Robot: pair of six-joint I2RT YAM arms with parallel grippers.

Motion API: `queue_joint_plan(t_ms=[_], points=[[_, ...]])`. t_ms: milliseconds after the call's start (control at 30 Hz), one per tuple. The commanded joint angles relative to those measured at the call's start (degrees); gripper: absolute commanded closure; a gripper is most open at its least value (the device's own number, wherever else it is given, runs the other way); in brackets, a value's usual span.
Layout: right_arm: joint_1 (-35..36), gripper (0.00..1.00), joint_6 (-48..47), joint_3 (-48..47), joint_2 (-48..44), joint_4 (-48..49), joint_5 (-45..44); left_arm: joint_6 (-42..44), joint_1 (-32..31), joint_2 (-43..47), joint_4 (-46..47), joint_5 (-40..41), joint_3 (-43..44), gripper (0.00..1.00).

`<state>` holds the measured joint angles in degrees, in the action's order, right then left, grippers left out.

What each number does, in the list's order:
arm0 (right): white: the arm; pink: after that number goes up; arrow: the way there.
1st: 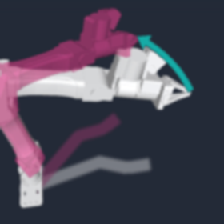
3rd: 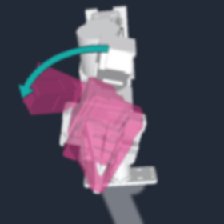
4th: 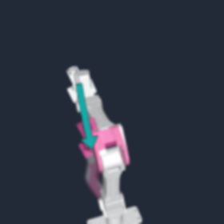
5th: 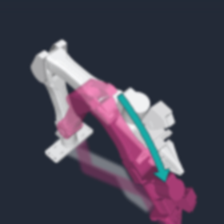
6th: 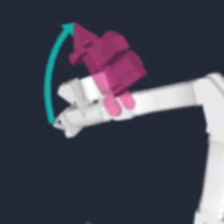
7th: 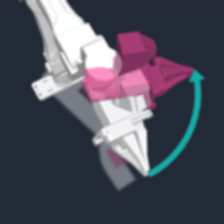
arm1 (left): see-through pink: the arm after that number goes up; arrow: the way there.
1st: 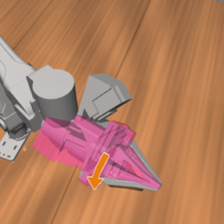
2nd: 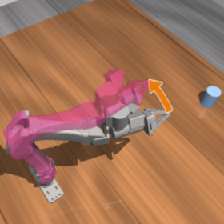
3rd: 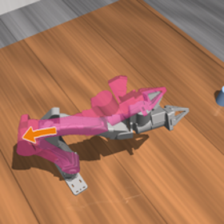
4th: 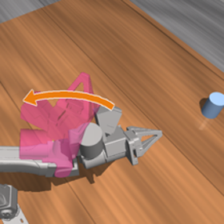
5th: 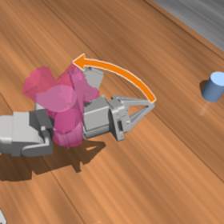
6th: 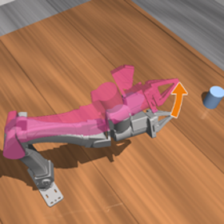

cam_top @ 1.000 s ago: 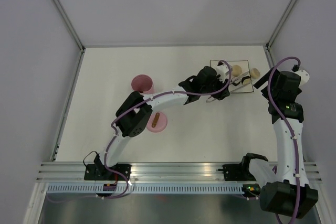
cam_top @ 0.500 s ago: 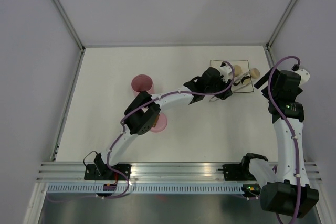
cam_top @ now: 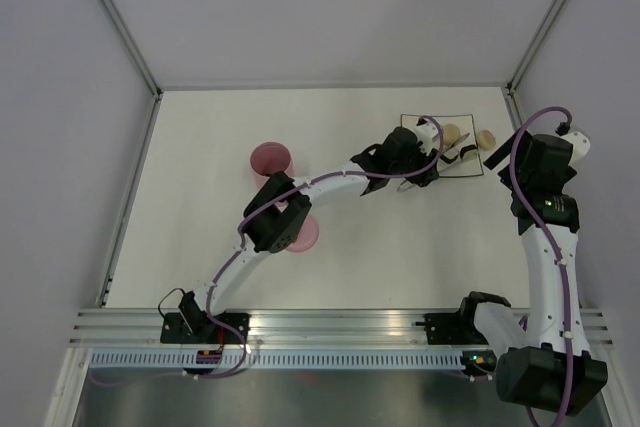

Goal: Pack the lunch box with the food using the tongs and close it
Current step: Pick up the food using the clamp

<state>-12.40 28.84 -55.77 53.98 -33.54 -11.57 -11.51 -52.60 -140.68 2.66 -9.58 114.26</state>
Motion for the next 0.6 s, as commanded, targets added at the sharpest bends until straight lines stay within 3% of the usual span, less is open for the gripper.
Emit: queue_joint_plan(t_ms=[0,400,567], points=[[0.27,0.02,-0.45,-1.54,-0.45,-0.12,-1.26,-0.80,-0.05,-1.52,2.27,-1.93,3.51,0.48],[0.27,0.02,-0.54,-1.80,-0.98,-0.82,-1.52,-2.38,0.22,-5.13,1.48,-4.39,7.38,0.49],[0.27,0.02,-0.45,-1.36,-1.06,-0.56,-1.70,-2.03,0.22,-4.95,0.77,-4.83,7.38,0.62]])
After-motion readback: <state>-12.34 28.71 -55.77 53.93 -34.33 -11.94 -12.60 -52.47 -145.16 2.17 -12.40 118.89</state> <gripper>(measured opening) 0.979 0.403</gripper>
